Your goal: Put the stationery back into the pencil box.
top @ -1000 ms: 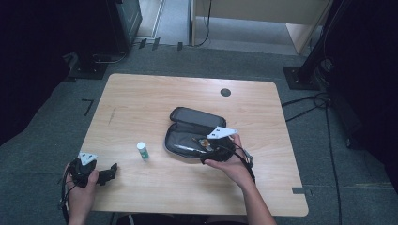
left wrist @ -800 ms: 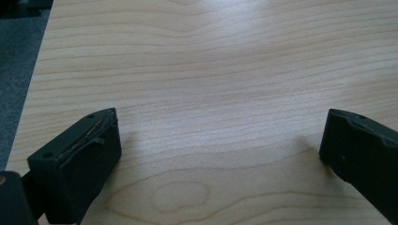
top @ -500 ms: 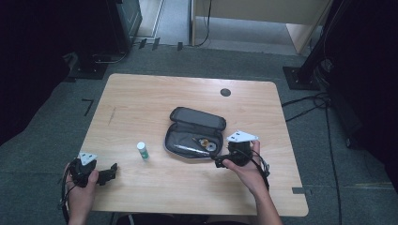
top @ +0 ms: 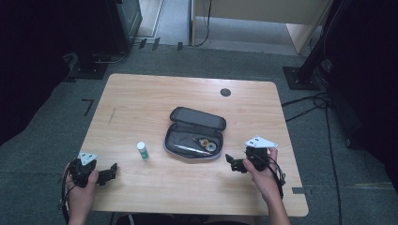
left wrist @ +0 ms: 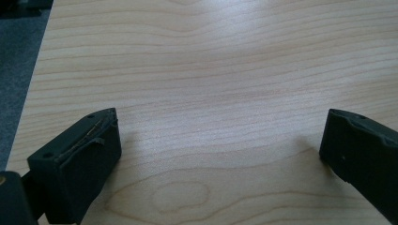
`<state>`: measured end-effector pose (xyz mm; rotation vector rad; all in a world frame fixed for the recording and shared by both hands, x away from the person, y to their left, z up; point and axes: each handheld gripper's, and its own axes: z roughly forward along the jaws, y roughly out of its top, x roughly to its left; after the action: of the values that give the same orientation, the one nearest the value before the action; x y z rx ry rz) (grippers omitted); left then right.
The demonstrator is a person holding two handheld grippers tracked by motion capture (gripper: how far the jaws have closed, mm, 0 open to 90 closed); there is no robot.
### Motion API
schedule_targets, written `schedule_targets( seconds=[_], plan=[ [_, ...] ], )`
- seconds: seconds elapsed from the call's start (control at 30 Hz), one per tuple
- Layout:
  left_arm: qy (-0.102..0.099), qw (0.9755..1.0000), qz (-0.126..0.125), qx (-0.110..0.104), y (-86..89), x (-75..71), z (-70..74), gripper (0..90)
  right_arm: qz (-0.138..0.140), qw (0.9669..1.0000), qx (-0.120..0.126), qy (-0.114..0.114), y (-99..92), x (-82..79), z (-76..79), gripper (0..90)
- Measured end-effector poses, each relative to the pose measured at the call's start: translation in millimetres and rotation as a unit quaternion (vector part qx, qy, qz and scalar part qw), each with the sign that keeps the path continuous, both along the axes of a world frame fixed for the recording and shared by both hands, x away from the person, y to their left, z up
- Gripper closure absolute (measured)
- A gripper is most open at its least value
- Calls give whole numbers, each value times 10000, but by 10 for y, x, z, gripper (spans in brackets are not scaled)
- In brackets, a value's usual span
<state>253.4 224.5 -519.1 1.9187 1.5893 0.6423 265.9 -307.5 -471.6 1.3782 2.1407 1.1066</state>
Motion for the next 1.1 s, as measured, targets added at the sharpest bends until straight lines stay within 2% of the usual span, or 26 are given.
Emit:
schedule_targets(
  seconds=[0.3,0.67,1.0,1.1],
  plan=[
    [1,10000,0,1,0,0,0,0,-310,9995,-16,88,-267,-101,-95,0],
    [0,10000,1,-1,0,0,0,0,-677,9974,-89,242,-522,-229,-259,0],
    [0,10000,-1,0,0,0,0,0,-1067,9931,-232,421,-713,-373,-407,0],
    [1,10000,-1,0,0,0,0,0,-1158,9914,-390,476,-730,-414,-458,0]
  ],
)
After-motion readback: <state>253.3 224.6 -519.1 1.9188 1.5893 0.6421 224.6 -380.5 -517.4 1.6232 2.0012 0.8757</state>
